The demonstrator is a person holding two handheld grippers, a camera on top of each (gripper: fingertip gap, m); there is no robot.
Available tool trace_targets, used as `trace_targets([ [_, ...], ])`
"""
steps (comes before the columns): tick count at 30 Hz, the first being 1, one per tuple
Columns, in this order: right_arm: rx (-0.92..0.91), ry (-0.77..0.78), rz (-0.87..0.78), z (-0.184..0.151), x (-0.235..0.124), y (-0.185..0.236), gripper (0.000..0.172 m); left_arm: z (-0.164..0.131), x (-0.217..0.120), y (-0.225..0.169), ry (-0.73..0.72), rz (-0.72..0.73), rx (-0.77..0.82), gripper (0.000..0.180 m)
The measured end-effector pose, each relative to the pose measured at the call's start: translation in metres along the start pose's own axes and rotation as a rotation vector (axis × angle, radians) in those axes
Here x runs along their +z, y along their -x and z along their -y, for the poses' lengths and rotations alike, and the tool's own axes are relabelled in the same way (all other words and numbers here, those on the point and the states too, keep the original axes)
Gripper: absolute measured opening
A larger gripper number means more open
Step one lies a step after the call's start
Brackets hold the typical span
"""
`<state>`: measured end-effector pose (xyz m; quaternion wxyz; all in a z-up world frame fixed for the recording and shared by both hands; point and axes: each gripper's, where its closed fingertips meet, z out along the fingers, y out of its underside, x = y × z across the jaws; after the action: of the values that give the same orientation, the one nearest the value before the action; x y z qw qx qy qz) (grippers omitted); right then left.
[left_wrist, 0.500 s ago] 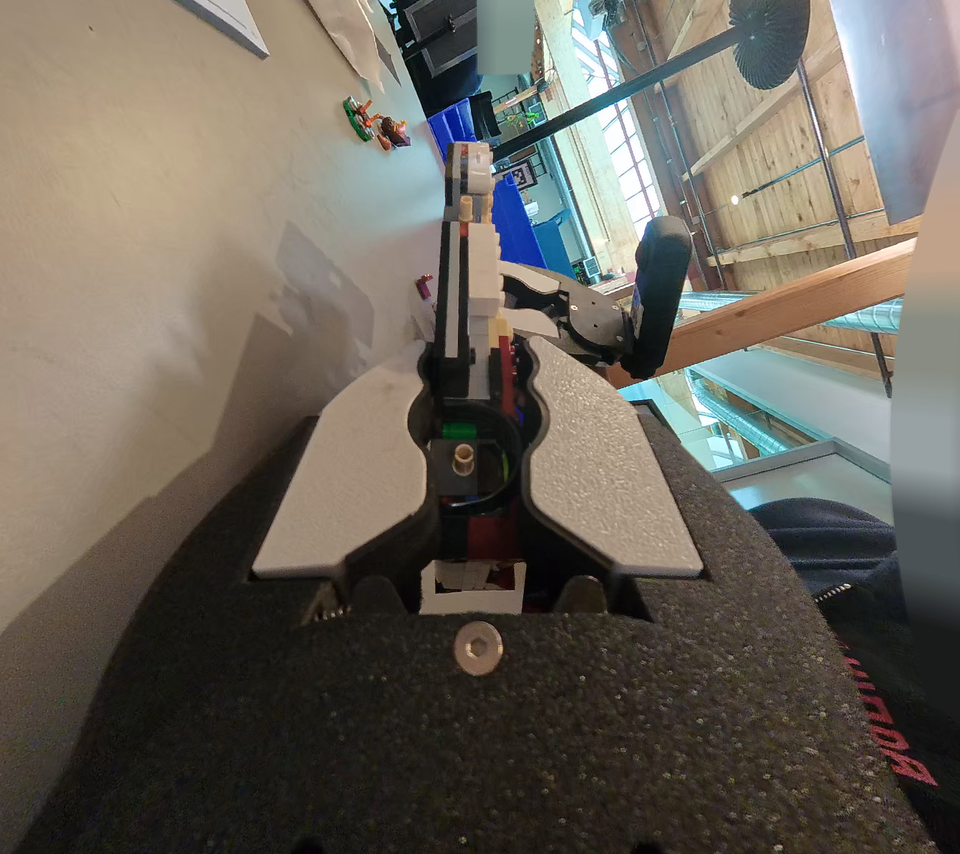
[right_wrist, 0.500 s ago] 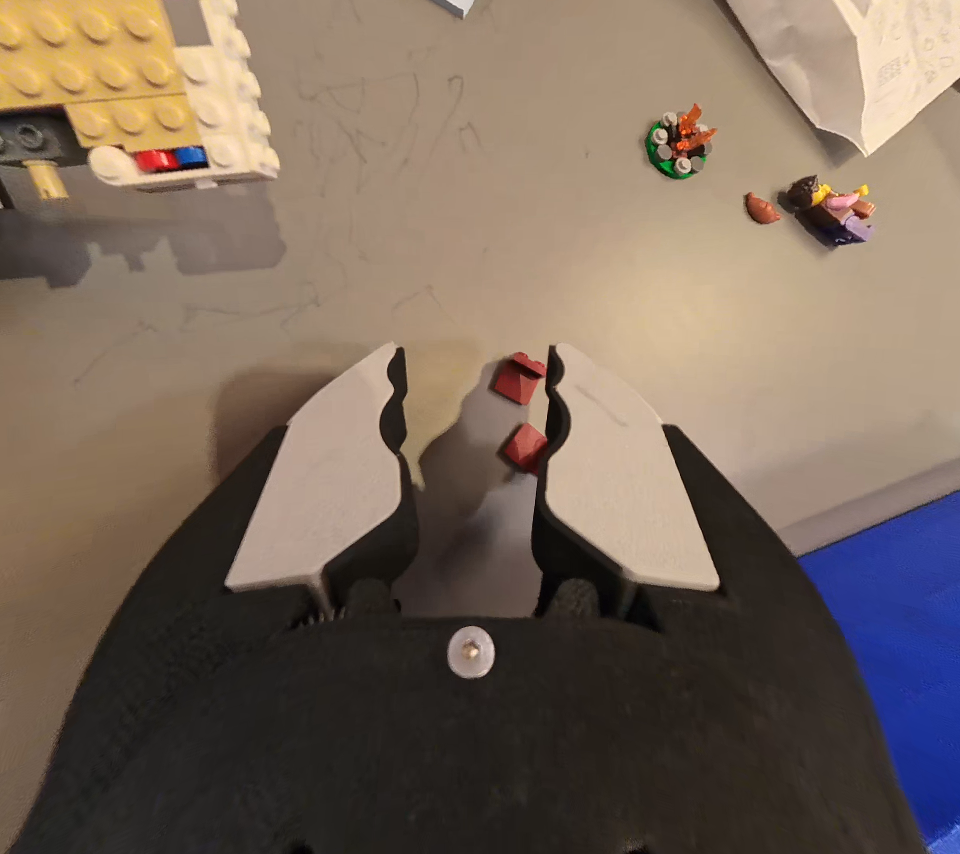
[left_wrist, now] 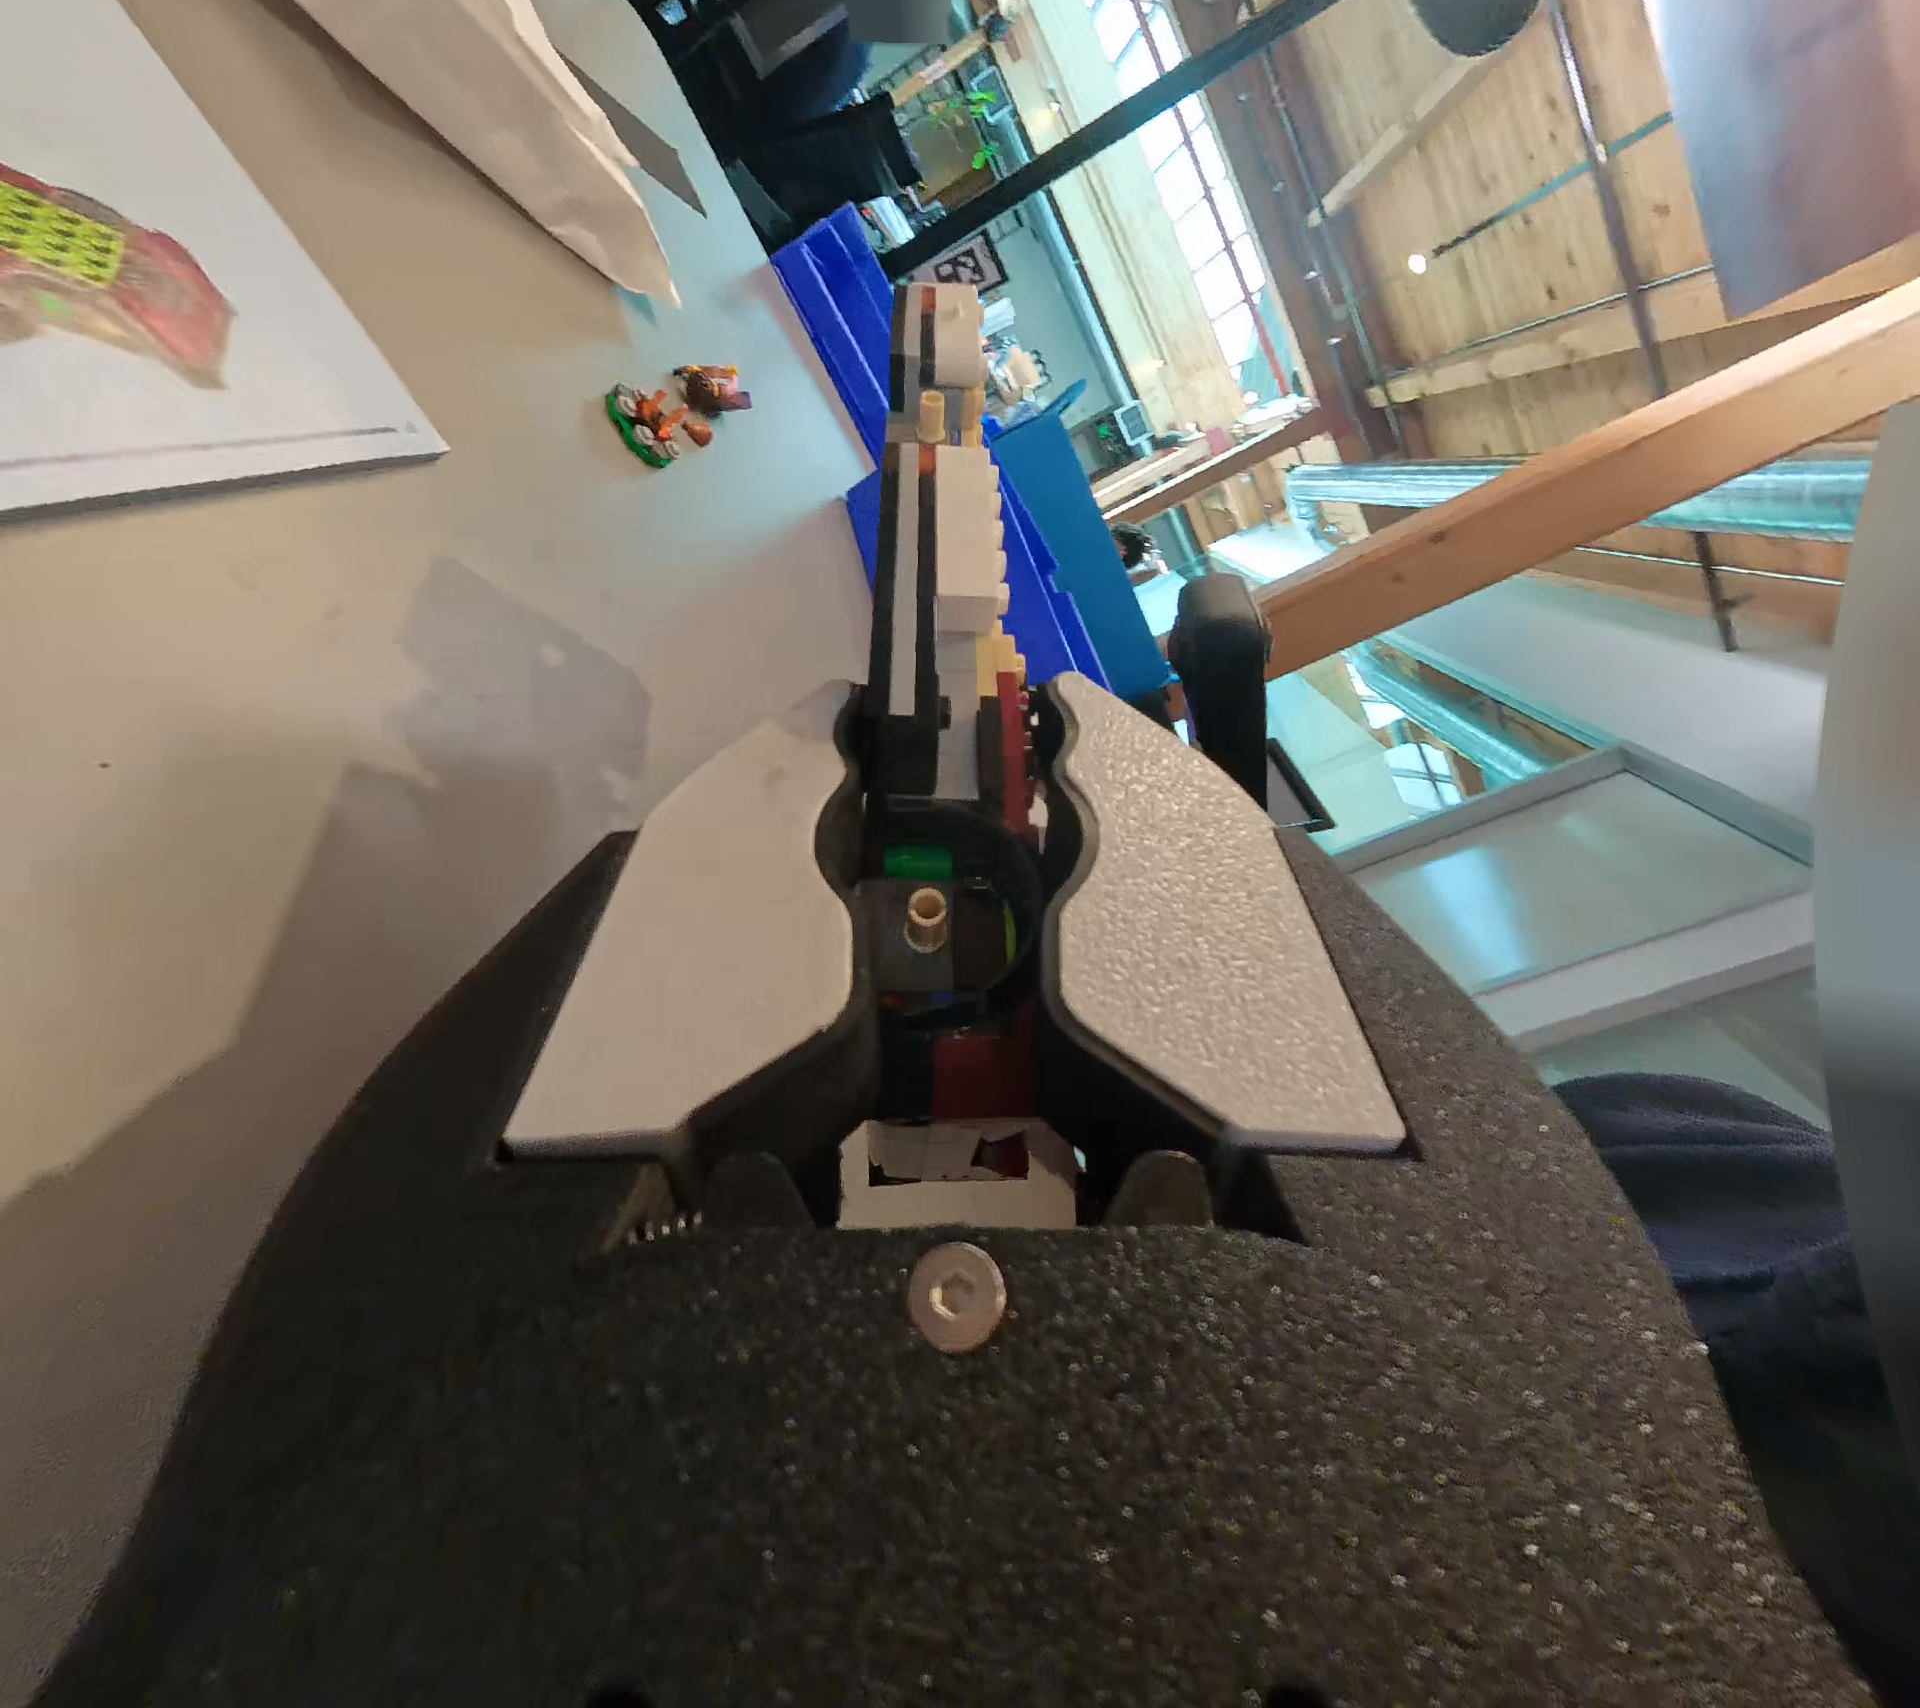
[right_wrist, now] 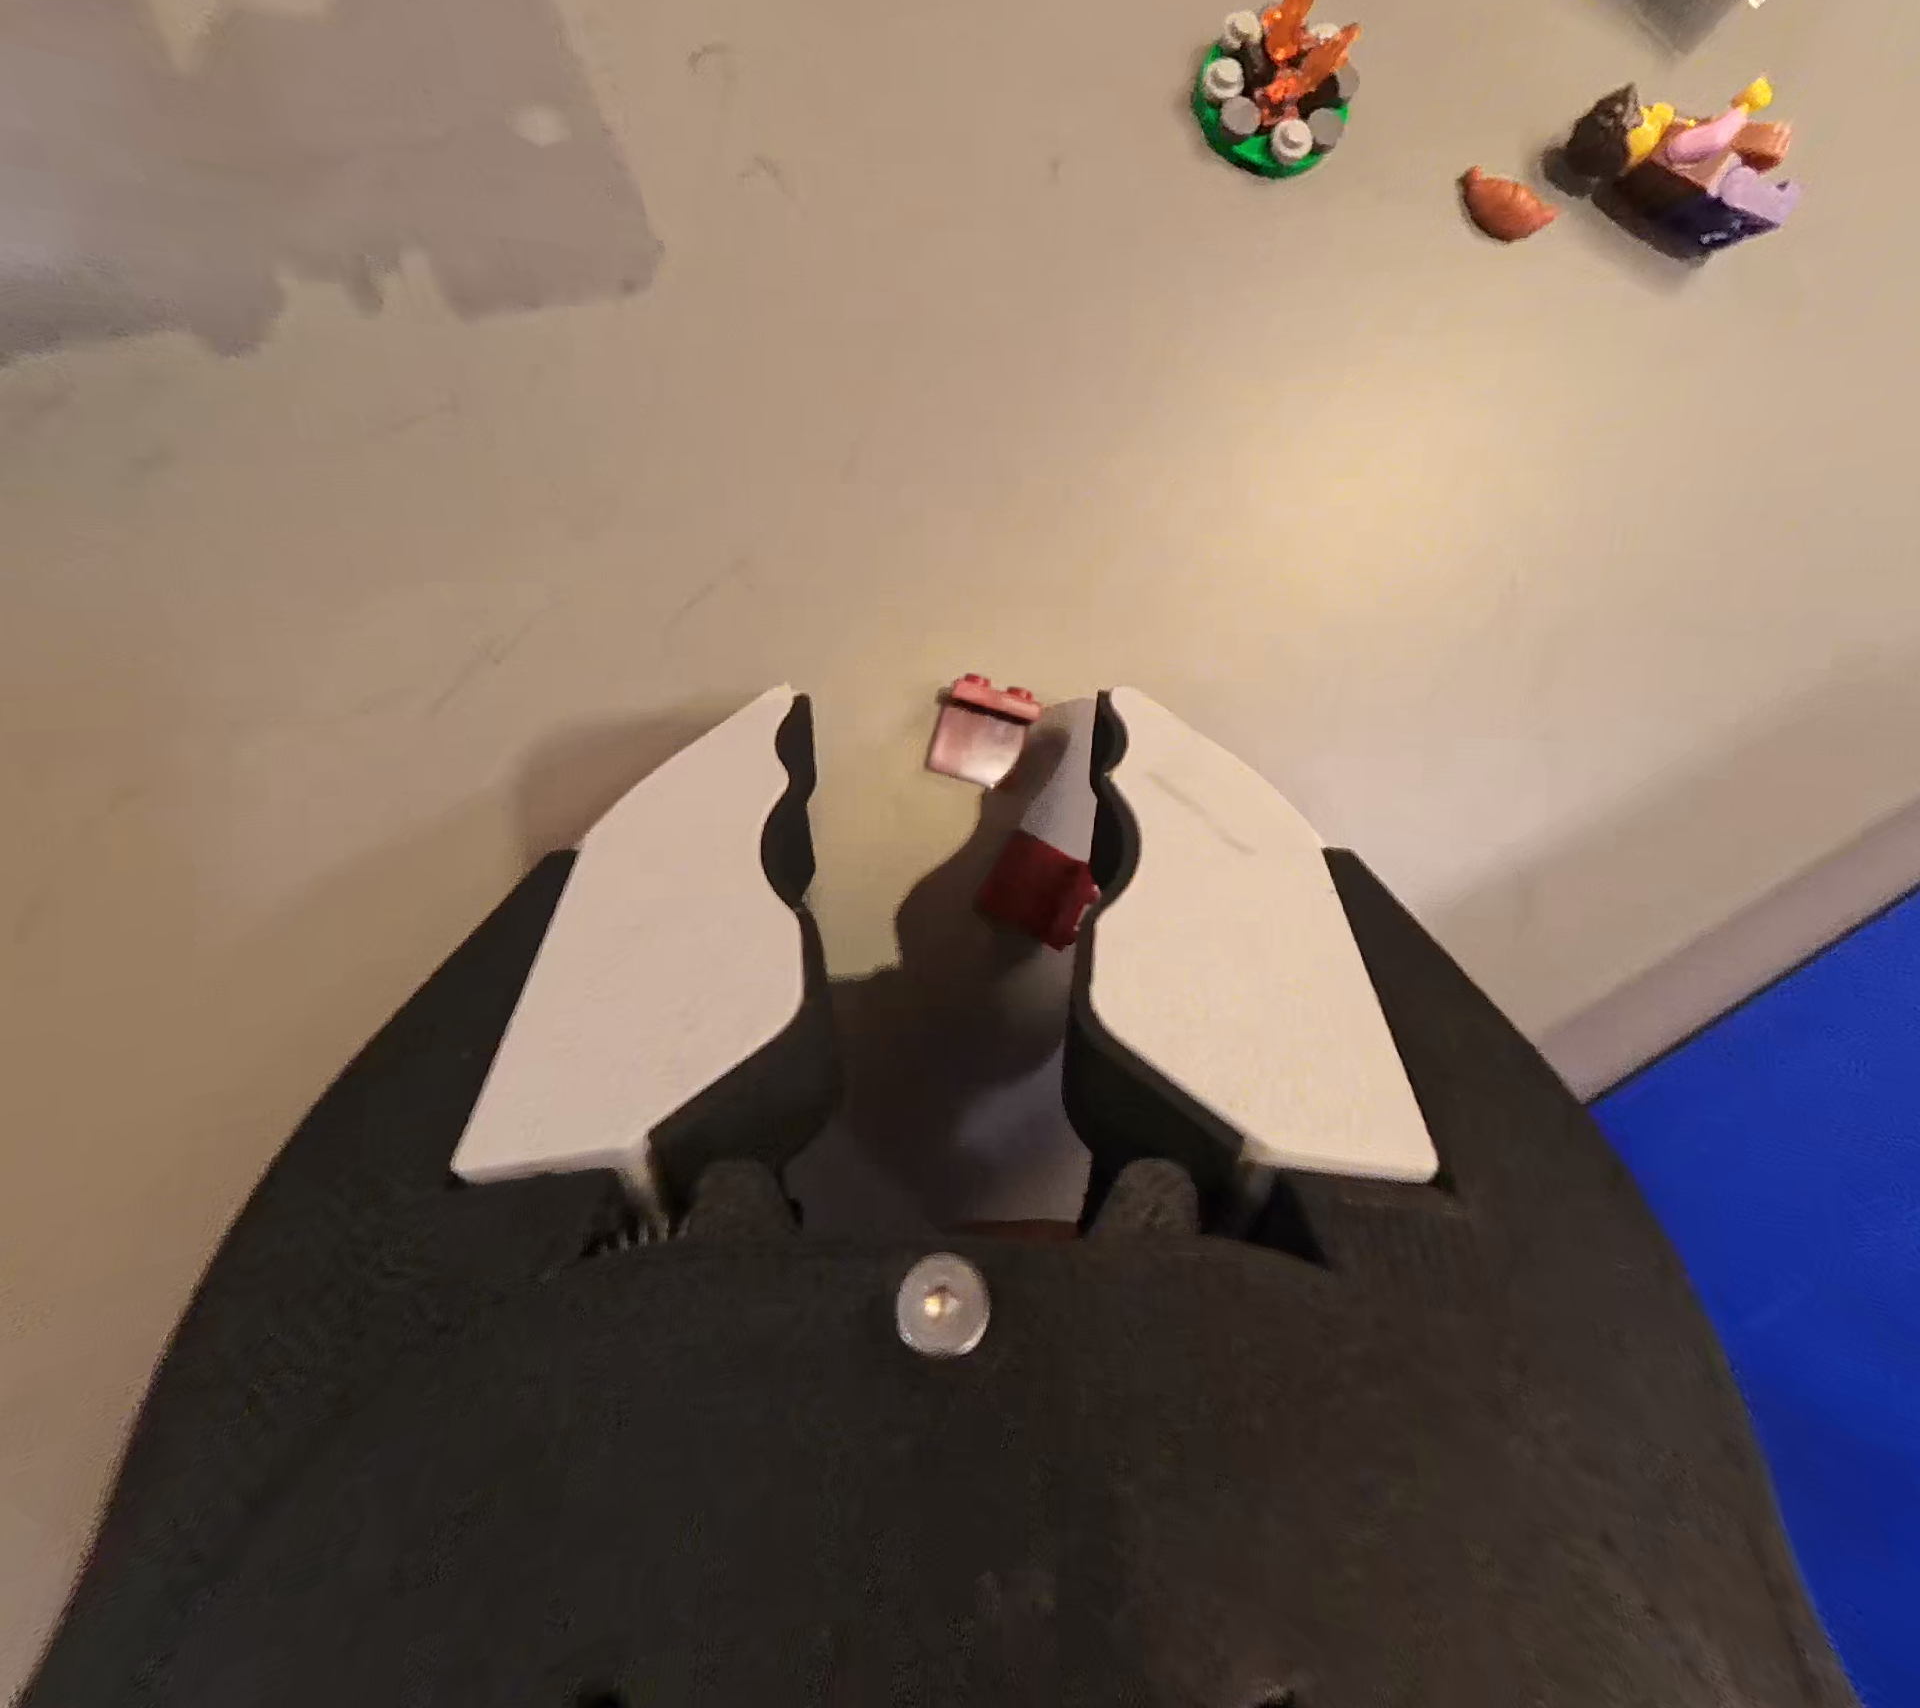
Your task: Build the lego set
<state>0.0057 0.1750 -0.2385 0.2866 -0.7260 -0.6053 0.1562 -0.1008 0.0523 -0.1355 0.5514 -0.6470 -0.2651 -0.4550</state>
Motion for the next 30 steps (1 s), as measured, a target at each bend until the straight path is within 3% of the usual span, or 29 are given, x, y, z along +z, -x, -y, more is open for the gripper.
trace_targets([
  [4, 0.038, 0.008, 0.025, 0.000, 0.002, -0.002, 0.036, -0.010, 0.003, 0.005, 0.040, -0.039, -0.023, 0.030],
  [6, 0.031, 0.003, 0.045, 0.001, 0.004, 0.002, 0.017, -0.015, 0.000, 0.006, 0.050, -0.054, -0.024, 0.030],
  [9, -0.035, -0.041, 0.100, 0.010, 0.004, 0.017, 0.016, -0.016, -0.006, 0.009, 0.042, -0.055, -0.015, 0.030],
  [16, -0.290, -0.377, 0.198, 0.047, -0.042, 0.067, 0.024, -0.009, -0.020, 0.022, 0.034, 0.018, 0.067, 0.031],
  [21, -0.208, -0.340, 0.322, 0.032, -0.050, 0.072, 0.032, -0.009, -0.023, 0.027, 0.051, 0.039, 0.096, 0.030],
  [30, -0.250, -0.208, 0.343, 0.025, -0.017, 0.085, 0.029, -0.010, -0.023, 0.030, 0.047, 0.063, 0.091, 0.031],
])
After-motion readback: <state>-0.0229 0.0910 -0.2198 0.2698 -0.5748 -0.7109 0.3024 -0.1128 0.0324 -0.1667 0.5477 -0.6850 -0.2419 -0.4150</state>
